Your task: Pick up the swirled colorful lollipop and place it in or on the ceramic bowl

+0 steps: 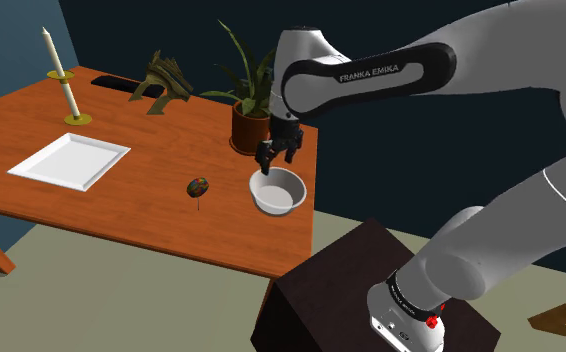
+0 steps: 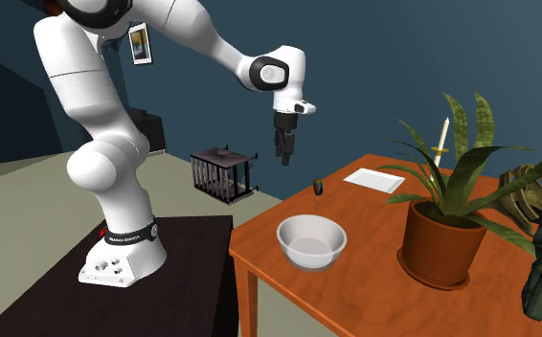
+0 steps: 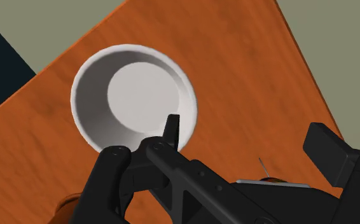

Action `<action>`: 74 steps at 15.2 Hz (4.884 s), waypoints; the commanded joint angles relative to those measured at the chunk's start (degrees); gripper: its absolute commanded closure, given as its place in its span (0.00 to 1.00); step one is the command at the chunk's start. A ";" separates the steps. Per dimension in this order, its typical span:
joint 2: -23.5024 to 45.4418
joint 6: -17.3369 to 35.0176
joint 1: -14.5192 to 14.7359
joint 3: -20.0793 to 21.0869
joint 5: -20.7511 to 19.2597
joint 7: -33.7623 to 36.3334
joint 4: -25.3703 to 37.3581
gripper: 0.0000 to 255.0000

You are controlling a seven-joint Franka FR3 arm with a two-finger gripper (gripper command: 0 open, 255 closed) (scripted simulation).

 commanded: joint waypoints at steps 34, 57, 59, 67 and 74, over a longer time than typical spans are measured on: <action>47.65 12.27 10.48 0.05 -16.39 18.25 37.69 0.00; 42.57 5.75 9.81 1.15 -14.81 17.31 39.25 1.00; 41.84 4.58 9.74 1.30 -14.57 17.16 39.70 1.00; 39.30 -0.27 9.52 1.82 -13.68 16.60 42.11 1.00; 37.62 -4.80 9.48 2.15 -13.05 16.18 45.03 1.00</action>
